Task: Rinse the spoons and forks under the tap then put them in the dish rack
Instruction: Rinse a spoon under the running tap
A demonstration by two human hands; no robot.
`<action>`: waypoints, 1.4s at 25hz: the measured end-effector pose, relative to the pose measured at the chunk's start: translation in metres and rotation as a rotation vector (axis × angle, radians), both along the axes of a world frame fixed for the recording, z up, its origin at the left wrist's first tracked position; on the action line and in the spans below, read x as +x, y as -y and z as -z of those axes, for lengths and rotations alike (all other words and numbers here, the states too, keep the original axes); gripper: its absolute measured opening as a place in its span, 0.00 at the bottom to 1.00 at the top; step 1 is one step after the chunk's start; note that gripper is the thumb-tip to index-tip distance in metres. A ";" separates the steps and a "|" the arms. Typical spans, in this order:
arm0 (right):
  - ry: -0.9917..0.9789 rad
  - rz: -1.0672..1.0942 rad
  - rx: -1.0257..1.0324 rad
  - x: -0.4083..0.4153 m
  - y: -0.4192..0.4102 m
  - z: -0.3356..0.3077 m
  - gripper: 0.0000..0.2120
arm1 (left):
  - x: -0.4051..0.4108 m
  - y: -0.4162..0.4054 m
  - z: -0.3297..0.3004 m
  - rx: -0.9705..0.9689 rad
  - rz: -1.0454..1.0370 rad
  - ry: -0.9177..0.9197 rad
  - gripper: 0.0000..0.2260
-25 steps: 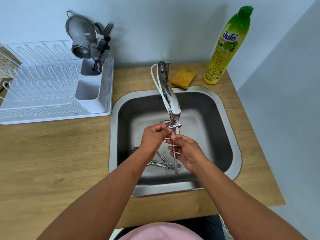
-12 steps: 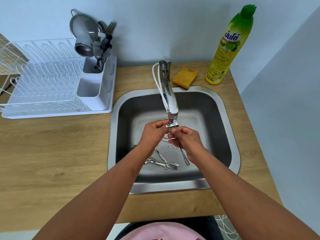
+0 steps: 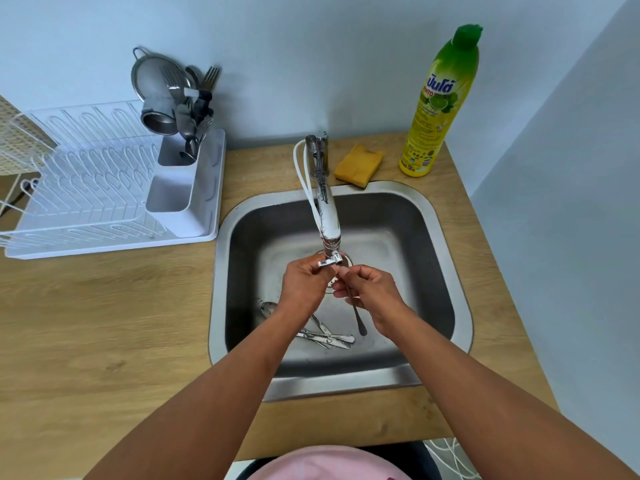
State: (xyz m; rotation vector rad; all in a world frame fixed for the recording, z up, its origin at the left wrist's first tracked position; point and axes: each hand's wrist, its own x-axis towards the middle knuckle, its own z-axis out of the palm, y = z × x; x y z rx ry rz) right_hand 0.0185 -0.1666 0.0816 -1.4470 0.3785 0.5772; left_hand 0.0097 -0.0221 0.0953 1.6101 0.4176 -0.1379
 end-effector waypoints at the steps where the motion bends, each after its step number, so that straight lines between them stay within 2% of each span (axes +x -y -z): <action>1: 0.001 -0.014 -0.003 0.000 0.001 0.000 0.11 | 0.000 0.000 -0.001 0.000 -0.001 0.002 0.10; 6: 0.011 -0.152 0.018 -0.004 -0.003 0.002 0.10 | -0.003 -0.014 0.001 -0.036 -0.096 -0.033 0.07; 11: 0.005 -0.025 0.056 -0.010 -0.018 0.003 0.11 | -0.014 -0.020 0.004 -0.102 -0.051 -0.071 0.06; 15: -0.015 -0.071 0.083 -0.018 -0.018 0.006 0.08 | -0.010 -0.023 0.004 -0.127 -0.110 -0.087 0.04; 19: 0.008 0.014 0.064 -0.017 -0.020 0.009 0.10 | -0.016 -0.022 0.011 -0.082 -0.054 -0.135 0.03; 23: -0.017 -0.096 0.053 -0.010 -0.030 0.019 0.05 | -0.008 -0.042 0.008 -0.077 -0.142 -0.142 0.03; 25: -0.007 -0.194 -0.092 -0.006 -0.034 0.030 0.06 | -0.003 -0.055 0.005 -0.019 -0.188 -0.113 0.04; 29: 0.142 -0.484 -0.734 0.003 -0.043 0.068 0.09 | 0.007 -0.078 0.005 0.089 -0.245 -0.057 0.03; 32: 0.190 -0.617 -0.880 0.005 -0.064 0.084 0.07 | 0.011 -0.092 0.008 0.098 -0.248 -0.081 0.05; 35: 0.216 -0.650 -0.913 0.009 -0.083 0.095 0.05 | 0.010 -0.098 0.010 0.093 -0.226 -0.106 0.07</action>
